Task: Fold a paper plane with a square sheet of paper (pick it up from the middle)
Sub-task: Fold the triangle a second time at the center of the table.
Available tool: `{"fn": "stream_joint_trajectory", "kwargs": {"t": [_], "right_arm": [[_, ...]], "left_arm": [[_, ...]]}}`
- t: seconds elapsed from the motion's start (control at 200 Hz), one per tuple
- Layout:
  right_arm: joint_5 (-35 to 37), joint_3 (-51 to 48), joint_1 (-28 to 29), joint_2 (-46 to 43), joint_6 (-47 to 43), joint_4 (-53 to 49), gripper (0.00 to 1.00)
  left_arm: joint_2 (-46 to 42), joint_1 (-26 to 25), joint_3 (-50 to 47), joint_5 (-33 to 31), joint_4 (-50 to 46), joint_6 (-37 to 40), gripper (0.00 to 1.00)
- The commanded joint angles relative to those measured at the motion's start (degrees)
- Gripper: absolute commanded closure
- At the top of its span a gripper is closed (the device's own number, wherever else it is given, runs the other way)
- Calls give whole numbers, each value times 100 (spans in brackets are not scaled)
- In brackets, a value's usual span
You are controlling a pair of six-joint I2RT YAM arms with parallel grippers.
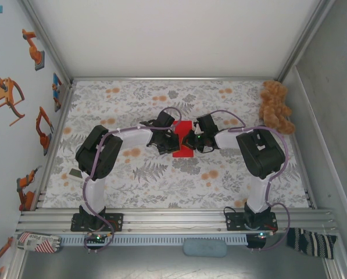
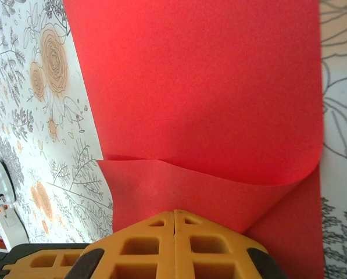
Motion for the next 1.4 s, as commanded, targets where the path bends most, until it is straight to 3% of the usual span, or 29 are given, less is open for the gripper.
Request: {"fn": "stream_joint_trajectory", "kwargs": {"t": [0.0,0.681,1.397], "right_arm": [[518,-157,-33,476,-9,-800,100],[528,-143,-50,481,-47,-839,100],[598,836,-684,-12,-1240,-1568,100]], "left_arm": [[74,-15,68,-129,-269,145,94],[71,66,-125,-263,-445,190,96],[79,79,-295,-169,-421,145,100]]}}
